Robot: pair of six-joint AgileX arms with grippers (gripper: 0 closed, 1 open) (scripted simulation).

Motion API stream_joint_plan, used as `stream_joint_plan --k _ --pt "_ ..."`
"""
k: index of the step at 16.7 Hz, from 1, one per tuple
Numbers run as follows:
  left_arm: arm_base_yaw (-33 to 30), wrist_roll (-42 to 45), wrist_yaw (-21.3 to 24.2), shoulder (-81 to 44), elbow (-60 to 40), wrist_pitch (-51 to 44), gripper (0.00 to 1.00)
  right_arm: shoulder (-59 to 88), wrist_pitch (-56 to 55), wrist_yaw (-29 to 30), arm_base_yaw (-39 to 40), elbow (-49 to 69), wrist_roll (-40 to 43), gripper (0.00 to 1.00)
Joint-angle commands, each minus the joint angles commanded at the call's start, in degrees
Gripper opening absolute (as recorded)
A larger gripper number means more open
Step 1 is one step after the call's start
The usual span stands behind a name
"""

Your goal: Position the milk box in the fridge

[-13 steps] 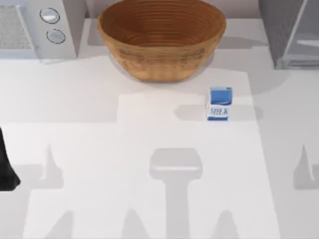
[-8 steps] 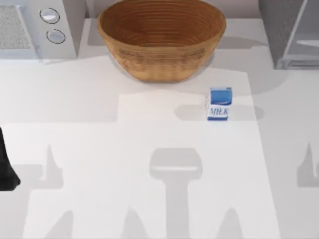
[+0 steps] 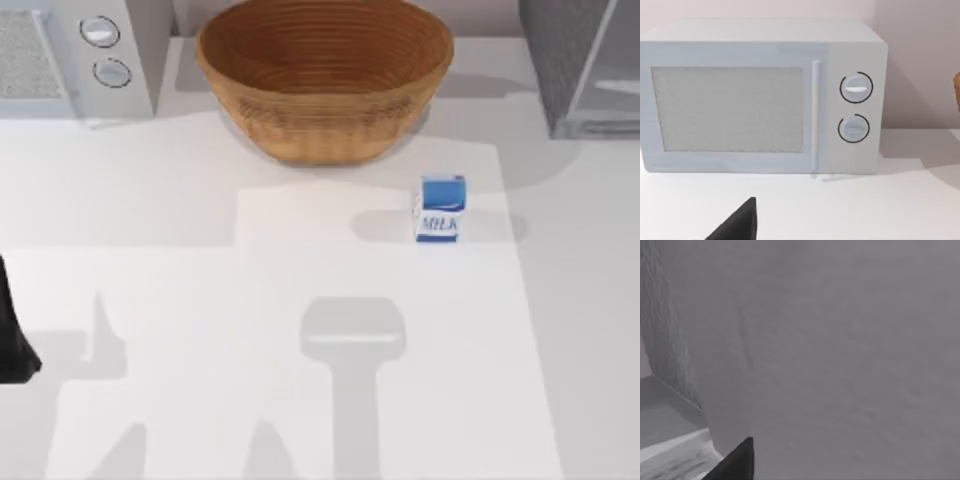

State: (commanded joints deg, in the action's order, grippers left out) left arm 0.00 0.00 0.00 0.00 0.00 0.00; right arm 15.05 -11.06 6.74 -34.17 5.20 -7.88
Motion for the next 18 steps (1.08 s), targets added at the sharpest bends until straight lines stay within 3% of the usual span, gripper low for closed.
stream_joint_plan --k 7,18 --pt "0.0 0.0 0.0 0.0 0.0 0.0 1.00 25.1 -12.1 7.7 -48.5 3.7 -7.0 1.00" --pt "0.0 0.0 0.0 0.0 0.0 0.0 1.00 72.6 -36.2 20.5 -142.6 11.7 -9.7 1.00"
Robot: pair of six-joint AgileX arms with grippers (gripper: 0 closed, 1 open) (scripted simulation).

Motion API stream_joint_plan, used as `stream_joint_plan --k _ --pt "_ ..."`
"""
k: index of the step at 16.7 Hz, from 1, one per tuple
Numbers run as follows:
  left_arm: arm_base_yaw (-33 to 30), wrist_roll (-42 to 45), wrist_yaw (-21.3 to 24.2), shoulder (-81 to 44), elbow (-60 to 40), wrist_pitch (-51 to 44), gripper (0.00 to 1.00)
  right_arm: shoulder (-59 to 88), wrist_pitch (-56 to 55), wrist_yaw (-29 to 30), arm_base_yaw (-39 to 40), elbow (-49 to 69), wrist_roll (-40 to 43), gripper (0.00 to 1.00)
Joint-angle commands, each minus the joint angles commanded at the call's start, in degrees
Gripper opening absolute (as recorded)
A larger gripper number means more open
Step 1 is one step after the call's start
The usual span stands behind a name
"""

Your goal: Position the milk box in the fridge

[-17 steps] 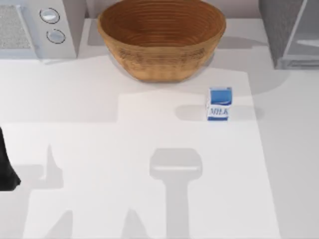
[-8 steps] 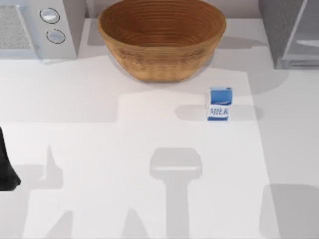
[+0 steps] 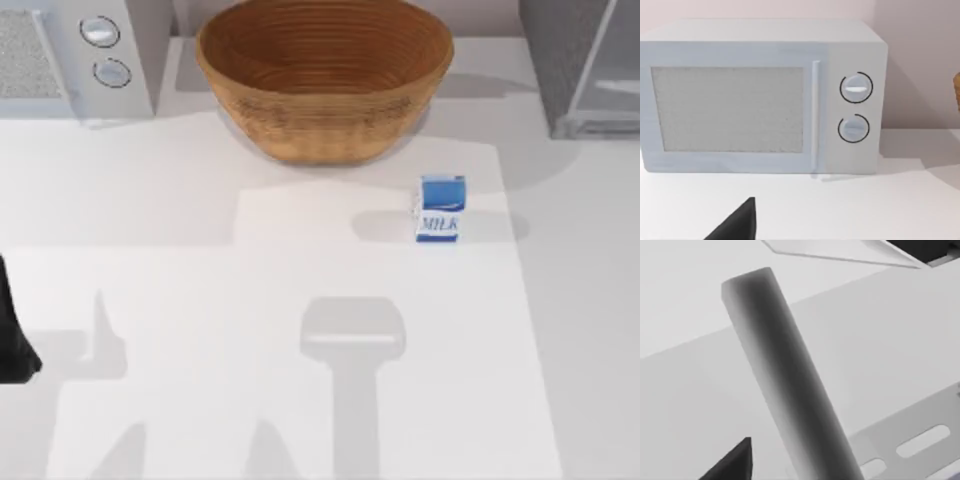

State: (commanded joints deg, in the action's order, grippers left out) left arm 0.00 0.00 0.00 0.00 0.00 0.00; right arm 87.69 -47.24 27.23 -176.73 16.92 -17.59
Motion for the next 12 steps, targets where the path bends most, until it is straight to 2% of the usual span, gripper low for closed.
stream_joint_plan --k 6,12 --pt "0.0 0.0 0.0 0.0 0.0 0.0 1.00 21.5 -17.0 6.3 -50.8 8.3 2.0 1.00" --pt "0.0 0.0 0.0 0.0 0.0 0.0 1.00 38.3 -33.5 11.2 -94.7 17.2 6.1 1.00"
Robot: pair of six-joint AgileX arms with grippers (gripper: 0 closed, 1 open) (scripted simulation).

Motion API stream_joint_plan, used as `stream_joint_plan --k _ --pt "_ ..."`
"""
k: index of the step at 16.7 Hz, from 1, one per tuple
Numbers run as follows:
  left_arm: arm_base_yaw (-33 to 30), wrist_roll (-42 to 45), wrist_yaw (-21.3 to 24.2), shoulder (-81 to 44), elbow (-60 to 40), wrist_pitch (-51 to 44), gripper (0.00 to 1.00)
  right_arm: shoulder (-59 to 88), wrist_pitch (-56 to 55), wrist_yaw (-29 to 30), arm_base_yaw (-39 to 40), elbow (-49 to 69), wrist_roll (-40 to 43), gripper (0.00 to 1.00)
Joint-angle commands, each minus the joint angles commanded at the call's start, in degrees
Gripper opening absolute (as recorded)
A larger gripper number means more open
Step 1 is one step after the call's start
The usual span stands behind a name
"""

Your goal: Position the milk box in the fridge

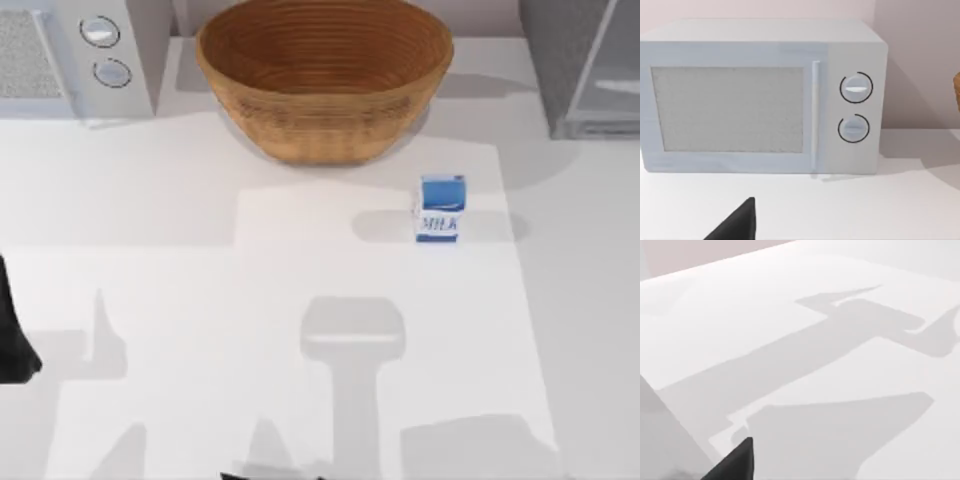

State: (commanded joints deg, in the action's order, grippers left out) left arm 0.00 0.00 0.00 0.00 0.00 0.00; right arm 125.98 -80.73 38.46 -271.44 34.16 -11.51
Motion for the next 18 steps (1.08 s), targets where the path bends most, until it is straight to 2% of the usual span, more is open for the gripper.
stream_joint_plan --k 5,9,13,18 --pt "0.0 0.0 0.0 0.0 0.0 0.0 1.00 10.4 -10.6 2.7 -27.7 5.8 4.9 1.00" --pt "0.0 0.0 0.0 0.0 0.0 0.0 1.00 15.9 -16.2 3.9 -42.1 8.9 8.7 1.00" --pt "0.0 0.0 0.0 0.0 0.0 0.0 1.00 18.2 -18.6 4.3 -48.1 10.2 10.8 1.00" --pt "0.0 0.0 0.0 0.0 0.0 0.0 1.00 18.2 -18.6 4.3 -48.1 10.2 10.8 1.00"
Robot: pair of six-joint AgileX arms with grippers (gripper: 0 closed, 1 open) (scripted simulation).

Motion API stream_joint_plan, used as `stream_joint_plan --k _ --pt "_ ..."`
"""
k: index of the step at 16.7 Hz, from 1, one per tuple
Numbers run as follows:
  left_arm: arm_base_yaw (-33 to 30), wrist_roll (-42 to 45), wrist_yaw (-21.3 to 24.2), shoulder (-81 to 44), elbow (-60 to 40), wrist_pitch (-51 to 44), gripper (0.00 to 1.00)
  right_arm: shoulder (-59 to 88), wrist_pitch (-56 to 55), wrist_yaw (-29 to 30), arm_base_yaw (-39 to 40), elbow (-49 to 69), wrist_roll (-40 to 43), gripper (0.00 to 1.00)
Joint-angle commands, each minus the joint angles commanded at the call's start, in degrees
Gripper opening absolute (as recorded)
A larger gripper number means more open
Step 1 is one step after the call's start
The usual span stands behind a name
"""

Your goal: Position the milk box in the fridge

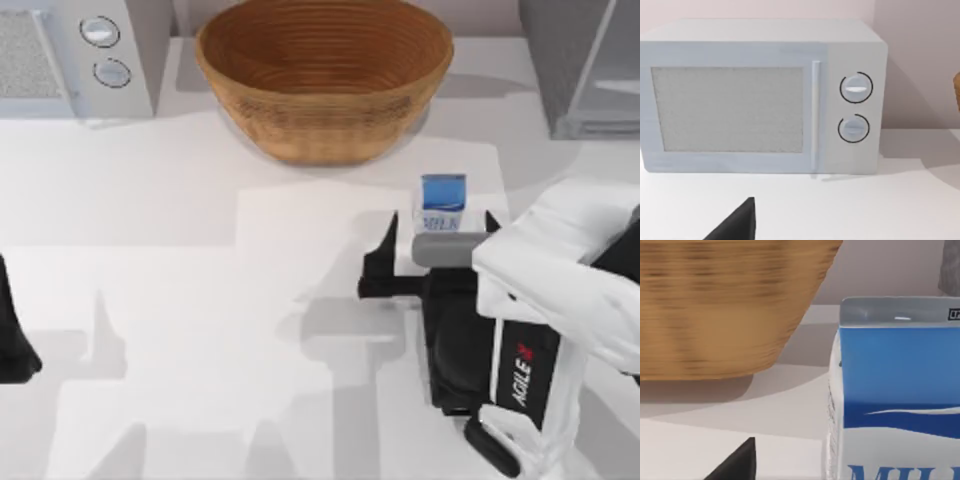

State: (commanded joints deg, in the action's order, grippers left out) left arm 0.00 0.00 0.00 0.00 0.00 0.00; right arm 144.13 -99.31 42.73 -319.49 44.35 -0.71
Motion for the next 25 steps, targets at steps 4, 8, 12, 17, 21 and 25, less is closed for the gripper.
stream_joint_plan --k 4,8,12,17,21,25 --pt "0.0 0.0 0.0 0.0 0.0 0.0 1.00 0.1 1.8 -1.1 -1.1 1.9 0.0 1.00" --pt "0.0 0.0 0.0 0.0 0.0 0.0 1.00 1.1 6.7 -4.4 -4.4 7.8 0.1 1.00" --pt "0.0 0.0 0.0 0.0 0.0 0.0 1.00 1.3 8.0 -5.3 -5.3 9.4 0.1 1.00" --pt "0.0 0.0 0.0 0.0 0.0 0.0 1.00 1.3 8.0 -5.3 -5.3 9.4 0.1 0.70" --pt "0.0 0.0 0.0 0.0 0.0 0.0 1.00 1.3 8.0 -5.3 -5.3 9.4 0.1 0.40" --pt "0.0 0.0 0.0 0.0 0.0 0.0 1.00 1.3 8.0 -5.3 -5.3 9.4 0.1 0.10"
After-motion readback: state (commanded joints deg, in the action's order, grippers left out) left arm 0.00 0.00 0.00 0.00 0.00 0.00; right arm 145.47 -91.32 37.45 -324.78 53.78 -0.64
